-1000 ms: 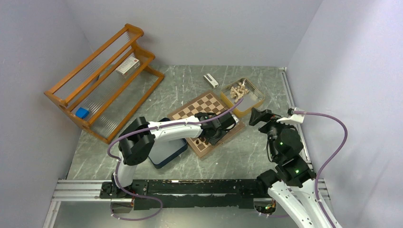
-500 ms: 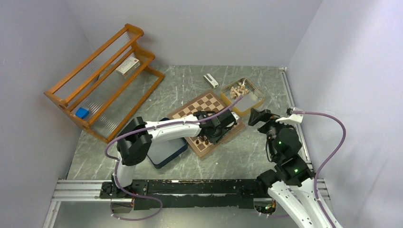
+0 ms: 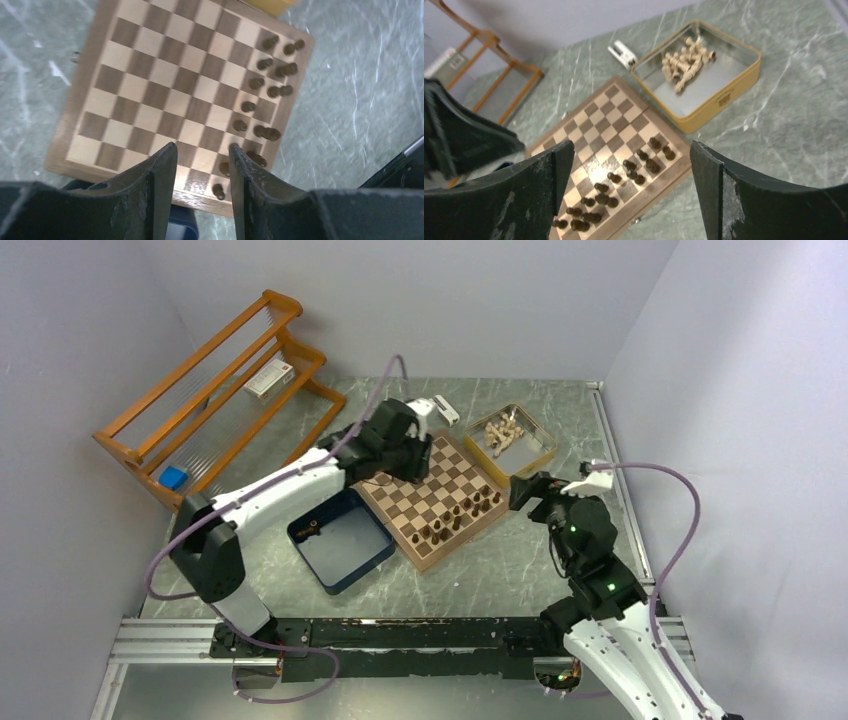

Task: Set up the chess pieces on the board
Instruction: Adjust the chess piece on the chessboard.

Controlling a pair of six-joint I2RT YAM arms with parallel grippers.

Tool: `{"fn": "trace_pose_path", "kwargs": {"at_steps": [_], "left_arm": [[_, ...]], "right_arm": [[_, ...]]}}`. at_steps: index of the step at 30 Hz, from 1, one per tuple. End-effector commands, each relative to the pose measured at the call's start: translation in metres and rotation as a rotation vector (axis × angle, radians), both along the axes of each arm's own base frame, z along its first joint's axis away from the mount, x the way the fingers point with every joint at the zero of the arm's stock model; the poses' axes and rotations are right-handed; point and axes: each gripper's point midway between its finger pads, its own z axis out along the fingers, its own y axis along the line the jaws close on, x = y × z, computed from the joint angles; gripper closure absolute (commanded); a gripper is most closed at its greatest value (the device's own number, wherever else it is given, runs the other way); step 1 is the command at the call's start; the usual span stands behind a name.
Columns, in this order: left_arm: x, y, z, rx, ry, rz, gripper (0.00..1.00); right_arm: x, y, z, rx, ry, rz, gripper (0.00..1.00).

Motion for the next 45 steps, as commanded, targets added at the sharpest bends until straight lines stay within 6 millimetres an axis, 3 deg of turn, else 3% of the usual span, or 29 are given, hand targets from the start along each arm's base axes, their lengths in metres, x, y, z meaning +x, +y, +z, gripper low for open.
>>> {"fn": "trace_pose_path", "kwargs": {"at_steps": [1,5,11,18,19,20,21,41,45], "left_arm": [[0.019,0.028,0.036,-0.165,-0.038,0.054,0.52],[0.024,0.062,0.055,-0.188,-0.117,0.09,0.53],[-0.002,0.094,0.058,-0.147,-0.216,0.046,0.49],[-0.027,0.116,0.048,-0.118,-0.313,-0.026,0.38],[-0.029,0.117,0.045,-0.117,-0.321,-0.031,0.25],[-0.03,0.118,0.044,-0.116,-0.329,-0.038,0.04],[-0.031,0.118,0.044,-0.115,-0.338,-0.043,0.01],[-0.029,0.135,0.055,-0.059,-0.42,-0.023,0.0],[-0.029,0.135,0.055,-0.055,-0.418,-0.026,0.0]], "right_arm": [[0.007,0.028,-0.029,-0.032,0.087,0.128,0.14],[0.016,0.045,-0.055,-0.094,0.161,0.207,0.24],[0.031,0.062,-0.095,-0.198,0.302,0.282,0.48],[0.045,0.084,-0.123,-0.222,0.394,0.363,0.53],[0.046,0.086,-0.126,-0.223,0.41,0.37,0.54],[0.047,0.088,-0.129,-0.222,0.425,0.374,0.54],[0.048,0.088,-0.132,-0.225,0.439,0.373,0.54],[0.06,0.091,-0.166,-0.287,0.551,0.372,0.69],[0.06,0.092,-0.162,-0.292,0.545,0.377,0.77]]}}
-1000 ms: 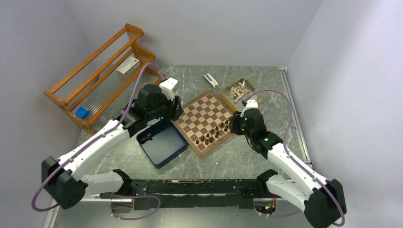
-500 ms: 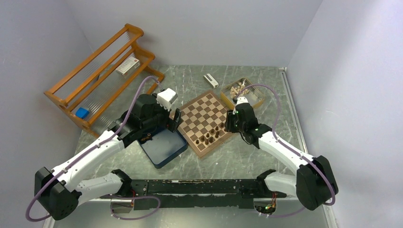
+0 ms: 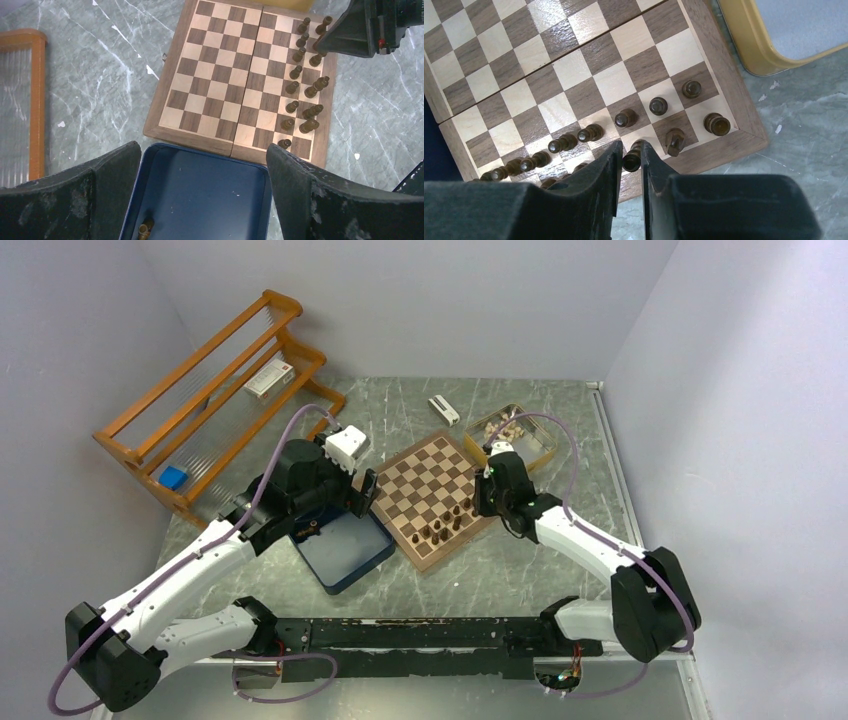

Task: Set up the chess pieces on the board
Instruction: Adjust the chess piece on the chessboard.

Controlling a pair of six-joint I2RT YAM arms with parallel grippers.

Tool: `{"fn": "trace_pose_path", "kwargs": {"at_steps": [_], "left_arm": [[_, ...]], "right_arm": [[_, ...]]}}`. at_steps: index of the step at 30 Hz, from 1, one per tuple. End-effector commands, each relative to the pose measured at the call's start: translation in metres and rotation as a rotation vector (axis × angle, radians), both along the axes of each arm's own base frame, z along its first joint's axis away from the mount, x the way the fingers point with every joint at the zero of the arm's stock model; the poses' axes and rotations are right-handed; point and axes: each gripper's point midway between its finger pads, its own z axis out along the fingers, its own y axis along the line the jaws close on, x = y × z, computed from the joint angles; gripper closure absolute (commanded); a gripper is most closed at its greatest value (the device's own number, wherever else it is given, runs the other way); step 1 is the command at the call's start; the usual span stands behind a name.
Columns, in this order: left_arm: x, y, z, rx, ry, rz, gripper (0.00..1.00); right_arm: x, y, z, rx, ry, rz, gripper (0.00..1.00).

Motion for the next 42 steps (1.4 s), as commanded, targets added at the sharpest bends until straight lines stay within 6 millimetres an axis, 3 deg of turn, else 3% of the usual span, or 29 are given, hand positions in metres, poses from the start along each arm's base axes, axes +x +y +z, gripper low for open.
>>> {"fn": "trace_pose_path", "kwargs": {"at_steps": [1,5,12,16,24,37,42], "left_arm": [[0.005,0.0,0.008,-0.002,-0.045,0.007,0.0],[0.005,0.001,0.004,0.006,-0.035,0.007,0.0],[0.006,0.0,0.003,0.01,-0.032,0.006,0.0],[0.006,0.0,0.002,0.012,-0.03,0.005,0.0],[0.006,0.0,0.002,0.014,-0.029,0.005,0.0],[0.006,0.0,0.001,0.017,-0.026,0.005,0.0],[0.007,0.0,0.0,0.018,-0.024,0.006,0.0]], "right_arm": [[0.006,0.005,0.017,0.01,-0.039,0.019,0.78],[0.002,0.009,0.024,0.035,-0.042,0.036,0.86],[-0.006,0.011,0.025,0.055,-0.038,0.038,0.88],[-0.002,0.006,0.021,0.019,-0.03,0.022,0.73],[0.002,0.003,0.01,-0.015,-0.027,0.023,0.71],[0.001,0.005,0.005,-0.027,-0.01,0.039,0.81],[-0.003,0.011,0.013,-0.006,-0.012,0.056,0.83]]}}
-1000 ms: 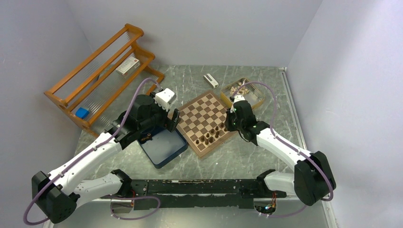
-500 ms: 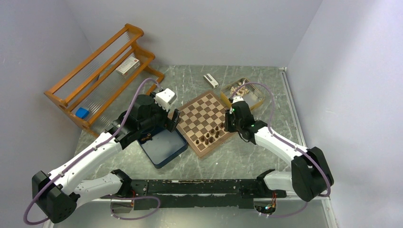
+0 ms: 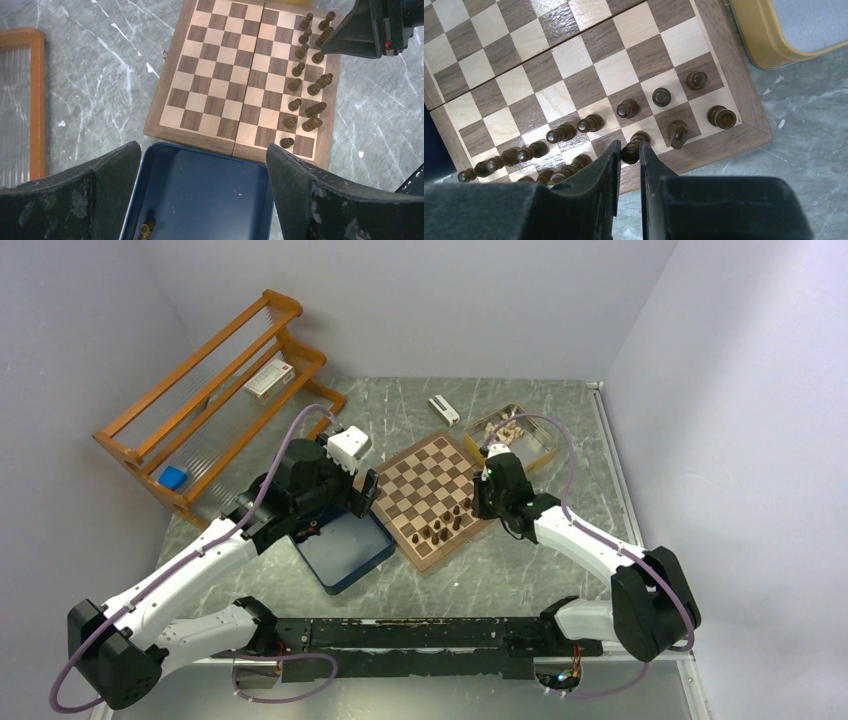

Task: Set up the chess pieces on the board
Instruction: Adjust the chess piece on the chessboard.

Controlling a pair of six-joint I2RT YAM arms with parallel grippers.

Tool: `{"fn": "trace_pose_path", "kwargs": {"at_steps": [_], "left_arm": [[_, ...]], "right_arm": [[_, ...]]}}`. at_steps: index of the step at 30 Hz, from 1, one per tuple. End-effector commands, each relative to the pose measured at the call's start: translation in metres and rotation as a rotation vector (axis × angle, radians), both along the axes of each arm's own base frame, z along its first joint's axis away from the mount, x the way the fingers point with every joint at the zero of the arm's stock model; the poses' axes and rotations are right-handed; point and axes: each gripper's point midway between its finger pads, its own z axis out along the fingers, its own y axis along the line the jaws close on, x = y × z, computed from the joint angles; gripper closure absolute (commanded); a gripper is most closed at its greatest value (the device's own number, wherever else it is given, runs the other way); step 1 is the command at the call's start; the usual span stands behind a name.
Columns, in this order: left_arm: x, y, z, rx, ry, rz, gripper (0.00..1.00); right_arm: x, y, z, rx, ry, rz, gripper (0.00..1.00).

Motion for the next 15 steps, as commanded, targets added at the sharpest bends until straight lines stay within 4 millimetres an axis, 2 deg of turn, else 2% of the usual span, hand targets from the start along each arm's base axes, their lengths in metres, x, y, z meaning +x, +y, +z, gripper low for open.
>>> {"fn": "trace_pose_path", "kwargs": {"at_steps": [1,8,15], "left_arm": [[0.005,0.0,0.004,0.002,-0.027,0.009,0.0],[0.006,-0.001,0.003,0.002,-0.025,0.01,0.0],[0.006,-0.001,0.0,0.008,-0.017,0.01,0.0]], "right_arm": [[0.002,0.01,0.018,0.026,-0.031,0.029,0.84],[-0.011,0.019,0.025,0.057,-0.026,0.054,0.86],[-0.014,0.02,0.013,0.055,-0.013,0.052,0.86]]}}
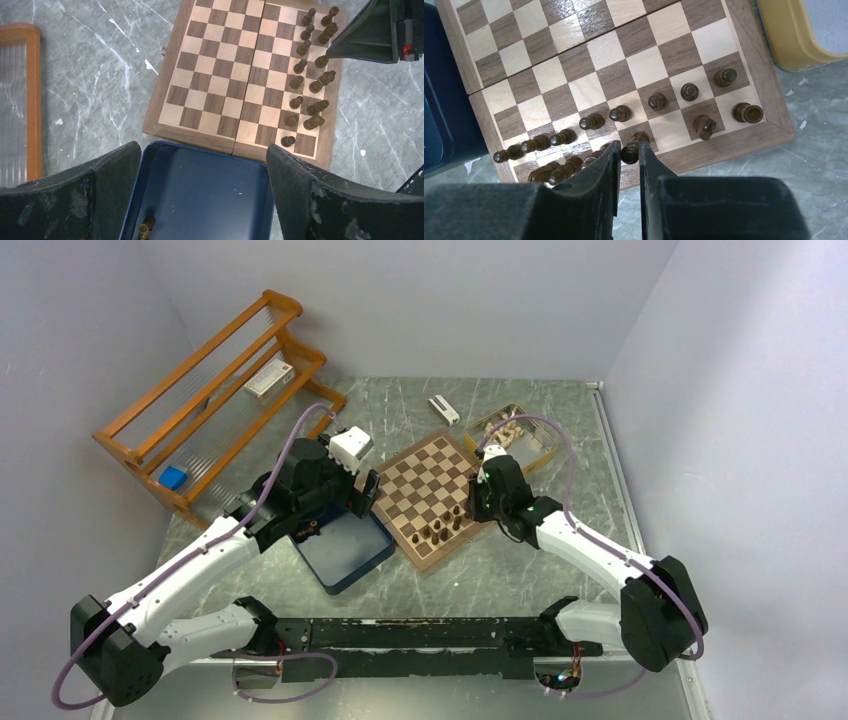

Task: Set up the chess pieces on the board
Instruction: Adjust the chess piece on the chessboard.

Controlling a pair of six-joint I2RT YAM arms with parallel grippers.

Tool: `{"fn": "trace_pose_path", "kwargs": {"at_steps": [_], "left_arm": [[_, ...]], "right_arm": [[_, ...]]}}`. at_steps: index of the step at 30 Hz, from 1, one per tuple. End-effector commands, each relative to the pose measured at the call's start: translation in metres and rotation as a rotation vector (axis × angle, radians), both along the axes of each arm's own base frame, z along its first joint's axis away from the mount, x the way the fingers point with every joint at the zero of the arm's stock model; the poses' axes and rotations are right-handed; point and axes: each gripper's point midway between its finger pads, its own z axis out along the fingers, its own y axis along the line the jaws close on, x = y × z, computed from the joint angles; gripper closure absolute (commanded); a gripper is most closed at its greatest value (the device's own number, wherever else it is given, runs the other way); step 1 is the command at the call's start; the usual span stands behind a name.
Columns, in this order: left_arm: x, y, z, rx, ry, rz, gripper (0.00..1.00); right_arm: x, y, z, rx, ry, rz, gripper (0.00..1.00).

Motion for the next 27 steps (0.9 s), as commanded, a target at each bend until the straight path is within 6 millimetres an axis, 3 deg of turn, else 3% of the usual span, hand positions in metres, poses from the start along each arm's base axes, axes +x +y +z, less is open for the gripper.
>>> {"fn": "trace_pose_path", "kwargs": {"at_steps": [1,8,18,27], "left_arm": [[0.005,0.0,0.006,-0.002,-0.031,0.01,0.0],[0.005,0.0,0.005,0.001,-0.028,0.009,0.0],[0.005,0.0,0.005,-0.002,-0.028,0.01,0.0],[0.004,0.0,0.005,-0.003,-0.028,0.01,0.0]], "right_arm": [[-0.003,0.005,-0.003,0.023,0.005,0.006,0.86],[-0.005,0.012,-0.009,0.023,0.018,0.023,0.86],[-0.005,0.0,-0.014,-0.034,-0.005,-0.001,0.86],[-0.007,0.005,-0.019,-0.005,0.008,0.006,0.86]]}}
